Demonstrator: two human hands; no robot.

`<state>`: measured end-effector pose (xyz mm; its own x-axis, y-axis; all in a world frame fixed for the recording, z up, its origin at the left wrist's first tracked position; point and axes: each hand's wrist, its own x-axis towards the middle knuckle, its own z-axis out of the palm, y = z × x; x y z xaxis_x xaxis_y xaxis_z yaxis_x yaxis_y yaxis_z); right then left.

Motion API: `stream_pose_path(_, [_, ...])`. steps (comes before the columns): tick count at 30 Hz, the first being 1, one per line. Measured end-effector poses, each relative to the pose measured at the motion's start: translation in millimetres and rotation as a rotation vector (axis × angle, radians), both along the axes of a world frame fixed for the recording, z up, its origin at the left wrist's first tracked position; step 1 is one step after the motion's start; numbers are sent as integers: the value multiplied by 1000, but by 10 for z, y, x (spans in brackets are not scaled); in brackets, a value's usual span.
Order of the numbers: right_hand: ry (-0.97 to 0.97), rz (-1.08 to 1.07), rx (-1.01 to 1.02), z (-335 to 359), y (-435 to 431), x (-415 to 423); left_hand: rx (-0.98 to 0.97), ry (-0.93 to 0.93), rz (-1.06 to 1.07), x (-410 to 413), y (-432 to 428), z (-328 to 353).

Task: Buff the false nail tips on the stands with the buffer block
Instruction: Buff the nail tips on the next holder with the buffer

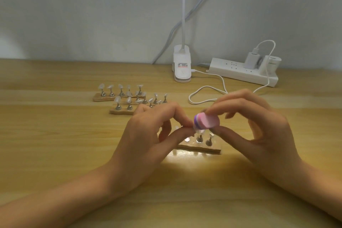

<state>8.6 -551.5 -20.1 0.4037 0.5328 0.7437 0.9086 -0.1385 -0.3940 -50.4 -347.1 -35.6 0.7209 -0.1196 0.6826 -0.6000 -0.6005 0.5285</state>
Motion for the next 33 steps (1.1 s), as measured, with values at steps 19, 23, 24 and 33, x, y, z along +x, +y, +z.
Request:
stream_pose_path(19, [-30,13,-21,-5,-27,29,-27,-9,-27,5,-17,-4])
stream_pose_path(23, [-39,26,-24,9,-18,0,-73,14,-39,3,-8,15])
stream_pose_path(24, [-51,32,-32,6,-18,5,-70,16,-34,4,-9,14])
stream_pose_path(33, [-13,31,-5,0,-54,41,-108,51,-51,1,5,38])
